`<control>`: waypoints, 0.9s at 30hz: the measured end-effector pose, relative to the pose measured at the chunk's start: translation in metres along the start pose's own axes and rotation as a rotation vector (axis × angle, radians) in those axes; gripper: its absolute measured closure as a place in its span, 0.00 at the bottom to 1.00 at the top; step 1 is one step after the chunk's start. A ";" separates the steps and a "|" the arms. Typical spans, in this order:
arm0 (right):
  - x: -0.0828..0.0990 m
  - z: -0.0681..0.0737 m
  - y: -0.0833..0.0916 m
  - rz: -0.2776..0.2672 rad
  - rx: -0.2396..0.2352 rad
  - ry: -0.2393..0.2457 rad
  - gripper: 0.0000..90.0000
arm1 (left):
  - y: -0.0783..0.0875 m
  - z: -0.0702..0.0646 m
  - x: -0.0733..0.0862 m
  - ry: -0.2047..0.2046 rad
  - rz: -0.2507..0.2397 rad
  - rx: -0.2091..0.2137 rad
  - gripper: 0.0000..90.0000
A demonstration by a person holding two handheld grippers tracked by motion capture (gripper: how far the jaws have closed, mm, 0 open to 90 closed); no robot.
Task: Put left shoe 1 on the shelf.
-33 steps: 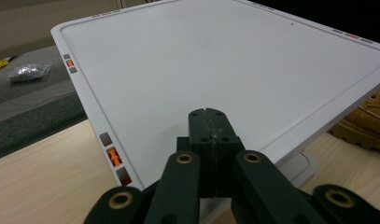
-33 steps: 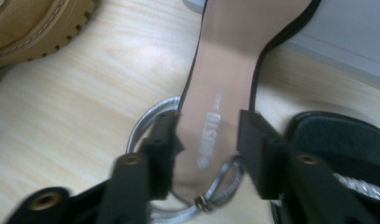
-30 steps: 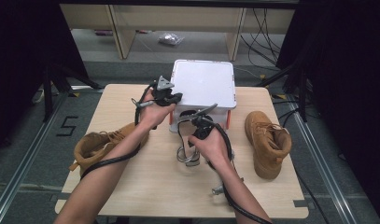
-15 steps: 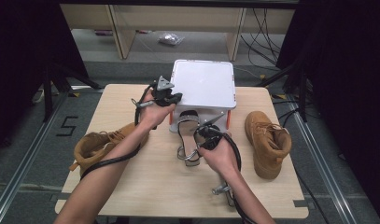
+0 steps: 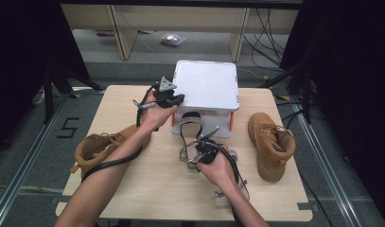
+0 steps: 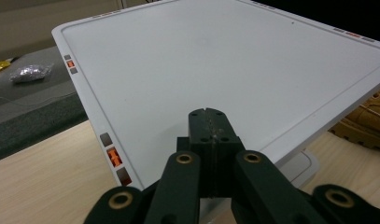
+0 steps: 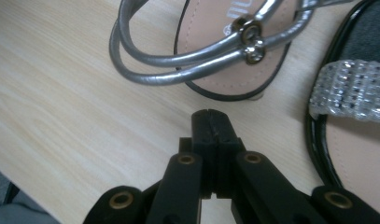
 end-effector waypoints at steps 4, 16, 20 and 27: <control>0.001 0.004 -0.005 -0.001 0.001 -0.055 1.00 | 0.000 0.000 0.000 -0.006 0.004 0.001 1.00; -0.001 0.003 -0.017 -0.046 0.006 -0.062 1.00 | 0.000 0.000 0.000 -0.001 0.001 0.000 1.00; -0.001 0.003 -0.018 -0.052 -0.006 -0.072 1.00 | 0.000 0.000 0.000 -0.002 0.000 0.001 1.00; 0.001 0.011 -0.017 -0.018 -0.035 -0.147 1.00 | 0.000 0.000 0.000 0.000 -0.001 0.001 1.00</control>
Point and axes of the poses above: each handheld gripper's, and its own axes: y roughly backward along the jaws, x roughly out of its underside, z roughly to its left, the point moved 10 cm from there along -y, roughly forward along the jaws, and after that the axes turned 5 degrees about -y, right-handed, at the moved point
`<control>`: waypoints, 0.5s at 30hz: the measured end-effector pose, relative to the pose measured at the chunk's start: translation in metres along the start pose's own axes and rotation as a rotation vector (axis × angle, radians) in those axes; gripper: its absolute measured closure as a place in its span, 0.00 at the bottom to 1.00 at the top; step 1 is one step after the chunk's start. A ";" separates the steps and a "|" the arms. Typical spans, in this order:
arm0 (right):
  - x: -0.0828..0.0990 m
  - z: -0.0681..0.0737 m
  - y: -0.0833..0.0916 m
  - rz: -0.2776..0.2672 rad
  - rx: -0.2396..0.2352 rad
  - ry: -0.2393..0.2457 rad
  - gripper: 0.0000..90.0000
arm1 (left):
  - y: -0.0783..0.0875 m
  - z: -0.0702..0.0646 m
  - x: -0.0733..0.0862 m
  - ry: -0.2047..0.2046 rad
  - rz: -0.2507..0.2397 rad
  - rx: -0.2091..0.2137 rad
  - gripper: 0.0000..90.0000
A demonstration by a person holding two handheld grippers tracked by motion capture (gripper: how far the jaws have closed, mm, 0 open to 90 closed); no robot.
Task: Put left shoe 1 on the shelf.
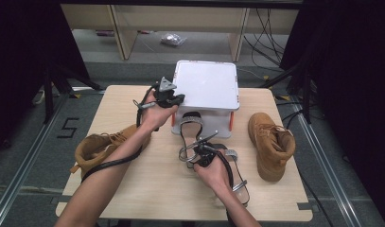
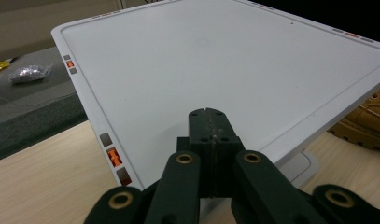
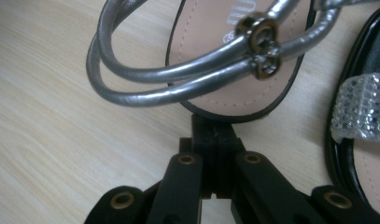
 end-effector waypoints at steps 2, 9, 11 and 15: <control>-0.002 0.002 -0.001 -0.008 -0.009 -0.008 1.00 | 0.000 0.000 0.000 0.000 0.000 -0.001 1.00; -0.011 0.002 -0.001 -0.039 -0.010 -0.036 1.00 | 0.000 0.000 0.000 0.001 -0.001 0.001 1.00; -0.015 0.000 -0.001 -0.058 -0.004 -0.029 1.00 | 0.000 0.000 0.000 0.003 -0.002 0.001 1.00; -0.027 -0.005 -0.003 -0.140 -0.008 0.057 1.00 | 0.000 -0.001 0.000 0.005 -0.003 0.002 1.00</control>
Point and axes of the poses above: each handheld gripper's, and its own axes: y roughly backward along the jaws, x roughly out of its underside, z roughly to its left, the point moved 10 cm from there along -y, roughly forward along the jaws, and after that the axes turned 5 degrees about -y, right-handed, at the moved point
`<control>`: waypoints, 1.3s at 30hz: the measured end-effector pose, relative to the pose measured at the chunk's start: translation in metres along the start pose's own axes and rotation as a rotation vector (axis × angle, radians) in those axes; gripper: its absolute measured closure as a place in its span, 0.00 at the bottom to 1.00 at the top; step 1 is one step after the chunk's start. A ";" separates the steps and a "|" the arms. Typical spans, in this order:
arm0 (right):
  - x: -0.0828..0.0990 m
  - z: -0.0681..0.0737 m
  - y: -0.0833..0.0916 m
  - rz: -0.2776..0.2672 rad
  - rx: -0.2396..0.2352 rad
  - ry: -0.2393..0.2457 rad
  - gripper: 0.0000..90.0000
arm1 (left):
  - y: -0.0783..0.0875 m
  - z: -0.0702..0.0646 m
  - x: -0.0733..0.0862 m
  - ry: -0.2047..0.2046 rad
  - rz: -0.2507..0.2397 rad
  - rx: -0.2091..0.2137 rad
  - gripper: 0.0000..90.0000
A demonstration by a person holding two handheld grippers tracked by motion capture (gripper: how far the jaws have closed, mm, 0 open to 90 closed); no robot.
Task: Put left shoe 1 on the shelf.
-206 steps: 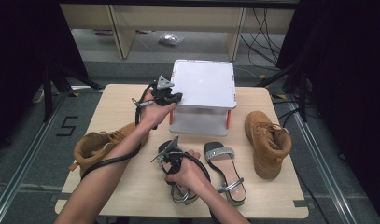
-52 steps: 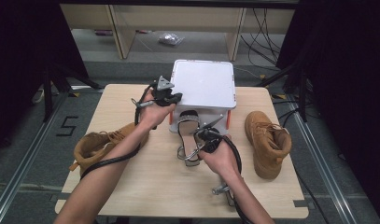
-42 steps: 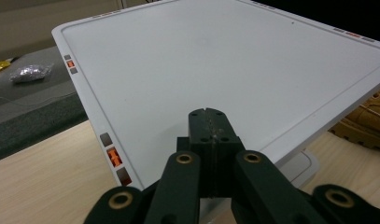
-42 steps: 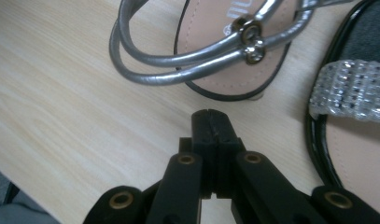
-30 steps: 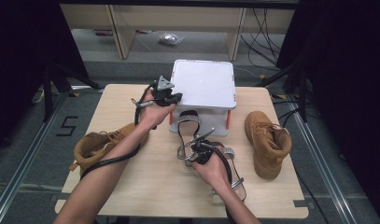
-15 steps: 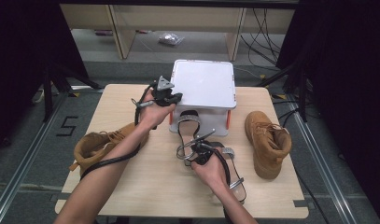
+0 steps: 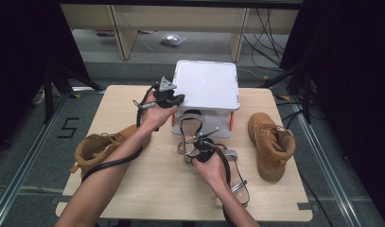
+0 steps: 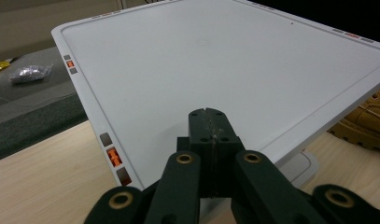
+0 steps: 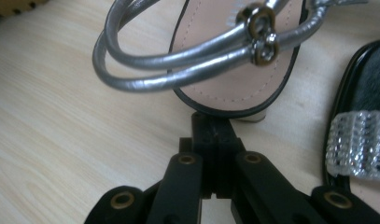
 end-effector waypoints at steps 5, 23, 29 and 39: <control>-0.004 0.007 0.005 0.017 -0.003 -0.076 1.00 | 0.000 0.000 0.000 -0.001 0.002 -0.002 1.00; -0.019 0.012 0.005 0.022 -0.035 -0.158 1.00 | 0.000 0.000 0.000 -0.004 0.002 0.000 1.00; -0.034 -0.005 0.005 -0.060 0.021 -0.091 1.00 | 0.000 0.000 0.000 -0.007 0.003 0.003 1.00; -0.043 -0.008 0.005 -0.086 0.008 -0.079 1.00 | 0.000 0.000 0.000 -0.010 0.006 0.003 1.00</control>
Point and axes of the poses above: each handheld gripper's, and its own axes: y roughly backward along the jaws, x roughly out of its underside, z roughly to its left, the point moved 10 cm from there along -y, roughly forward along the jaws, and after that the axes turned 5 degrees about -y, right-handed, at the moved point
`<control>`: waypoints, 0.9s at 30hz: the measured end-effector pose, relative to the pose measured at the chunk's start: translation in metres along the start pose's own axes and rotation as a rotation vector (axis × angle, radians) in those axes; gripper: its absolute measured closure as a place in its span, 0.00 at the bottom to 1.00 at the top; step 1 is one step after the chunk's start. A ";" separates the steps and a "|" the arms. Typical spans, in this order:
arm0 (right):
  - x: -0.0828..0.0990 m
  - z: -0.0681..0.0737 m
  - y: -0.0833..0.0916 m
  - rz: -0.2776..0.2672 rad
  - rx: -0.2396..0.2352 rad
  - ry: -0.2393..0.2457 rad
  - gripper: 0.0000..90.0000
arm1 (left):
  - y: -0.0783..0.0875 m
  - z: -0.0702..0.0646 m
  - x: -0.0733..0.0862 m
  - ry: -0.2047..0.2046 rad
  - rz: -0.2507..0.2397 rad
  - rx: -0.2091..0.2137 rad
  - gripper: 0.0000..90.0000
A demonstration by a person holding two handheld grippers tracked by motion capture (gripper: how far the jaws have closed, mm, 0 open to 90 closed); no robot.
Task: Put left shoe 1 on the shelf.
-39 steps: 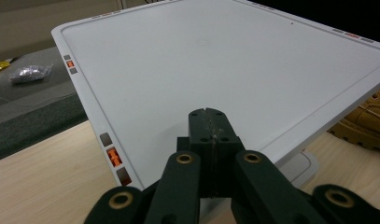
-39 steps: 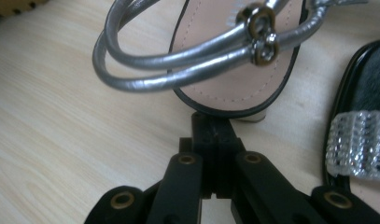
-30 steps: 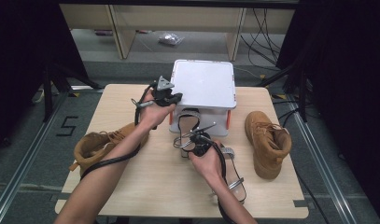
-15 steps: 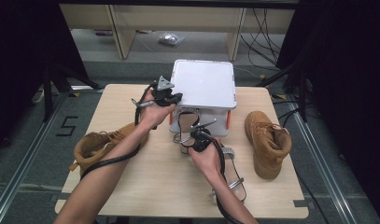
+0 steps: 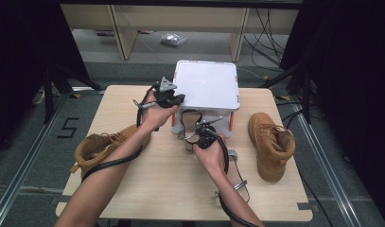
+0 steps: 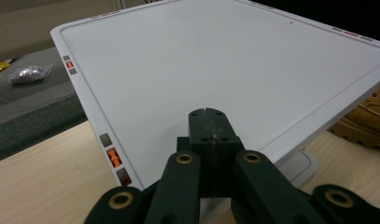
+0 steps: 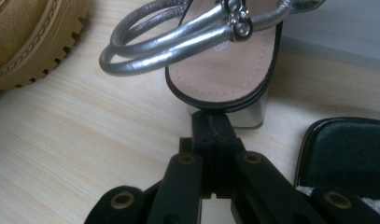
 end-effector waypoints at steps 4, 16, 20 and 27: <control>-0.003 -0.001 0.000 0.003 0.010 -0.011 1.00 | 0.000 0.000 0.000 0.001 0.000 0.001 1.00; -0.017 -0.003 0.000 -0.019 0.002 -0.033 1.00 | 0.000 0.000 0.000 0.002 0.000 0.001 1.00; -0.026 -0.008 -0.001 -0.061 0.013 0.011 1.00 | 0.000 0.000 0.000 0.005 -0.001 0.001 1.00; -0.033 -0.005 0.000 -0.063 0.019 -0.034 1.00 | 0.000 0.001 0.000 0.007 0.000 0.003 1.00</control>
Point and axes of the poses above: each handheld gripper's, and its own axes: y roughly backward along the jaws, x roughly out of its underside, z roughly to its left, the point moved 10 cm from there along -y, roughly forward along the jaws, and after that the axes turned 5 degrees about -y, right-handed, at the moved point
